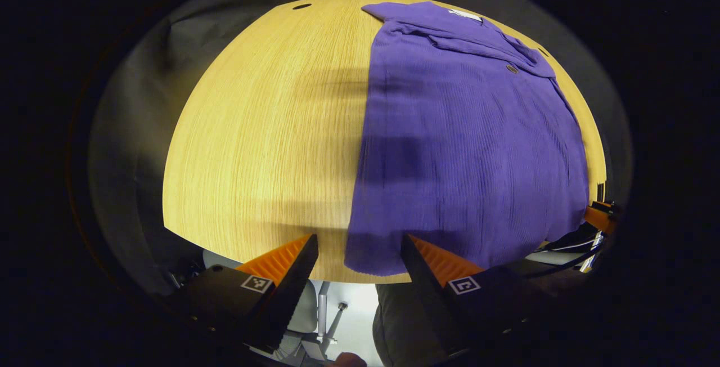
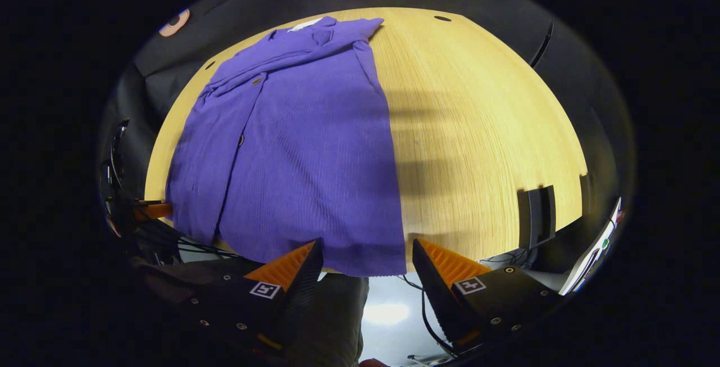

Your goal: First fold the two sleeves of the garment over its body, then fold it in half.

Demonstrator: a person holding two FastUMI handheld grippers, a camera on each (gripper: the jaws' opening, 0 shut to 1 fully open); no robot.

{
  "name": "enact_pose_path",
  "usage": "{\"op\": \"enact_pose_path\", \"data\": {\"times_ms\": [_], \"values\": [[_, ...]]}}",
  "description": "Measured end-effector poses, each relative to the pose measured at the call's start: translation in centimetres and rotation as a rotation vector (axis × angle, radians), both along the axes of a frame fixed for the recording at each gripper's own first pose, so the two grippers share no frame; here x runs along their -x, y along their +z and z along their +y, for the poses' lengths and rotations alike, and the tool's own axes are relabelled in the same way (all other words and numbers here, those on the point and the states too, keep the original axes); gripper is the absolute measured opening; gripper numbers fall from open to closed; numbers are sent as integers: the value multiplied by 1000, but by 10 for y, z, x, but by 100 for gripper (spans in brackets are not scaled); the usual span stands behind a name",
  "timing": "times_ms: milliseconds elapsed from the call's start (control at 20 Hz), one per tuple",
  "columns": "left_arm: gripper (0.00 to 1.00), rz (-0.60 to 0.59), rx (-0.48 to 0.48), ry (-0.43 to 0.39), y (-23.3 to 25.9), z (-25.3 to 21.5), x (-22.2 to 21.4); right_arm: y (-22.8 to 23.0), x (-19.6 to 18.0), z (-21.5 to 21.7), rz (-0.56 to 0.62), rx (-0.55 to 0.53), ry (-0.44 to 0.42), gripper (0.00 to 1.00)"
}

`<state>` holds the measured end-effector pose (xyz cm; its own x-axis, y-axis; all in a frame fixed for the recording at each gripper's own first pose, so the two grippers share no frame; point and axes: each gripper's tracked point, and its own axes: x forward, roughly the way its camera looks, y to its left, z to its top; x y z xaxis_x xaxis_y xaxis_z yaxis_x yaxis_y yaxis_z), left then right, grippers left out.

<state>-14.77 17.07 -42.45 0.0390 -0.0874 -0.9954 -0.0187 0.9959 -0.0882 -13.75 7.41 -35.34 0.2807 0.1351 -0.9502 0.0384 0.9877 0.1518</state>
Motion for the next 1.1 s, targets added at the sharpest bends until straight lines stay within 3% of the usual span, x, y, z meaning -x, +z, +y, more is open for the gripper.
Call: {"op": "enact_pose_path", "data": {"times_ms": [350,450,500,550,600,650,700,750,800,850,1100], "values": [[95,51,45,-30,-14,-16,-39,-11,4,-2,62,31,16,95],[83,84,56,-38,-17,-29,-55,-13,11,-3,99,43,31,89],[67,83,68,-64,-20,-36,-66,-13,11,-1,107,42,40,70],[51,82,80,-82,-23,-43,-76,-12,10,2,105,31,40,72],[36,82,90,-88,-26,-48,-88,-12,11,6,109,6,33,55],[26,89,94,-91,-30,-51,-98,-9,9,12,115,-23,12,45],[22,92,111,-80,-35,-55,-111,-11,7,17,116,-49,-21,24],[22,110,121,-36,-29,-58,-92,-11,7,23,124,-87,-45,17],[10,109,143,-15,-32,-53,-106,-9,8,31,134,-130,-59,10],[10,105,158,-1,-19,-49,-91,-6,7,34,136,-155,-74,9],[10,55,190,-12,-3,-54,-124,26,-18,42,50,-215,-125,6]]}}
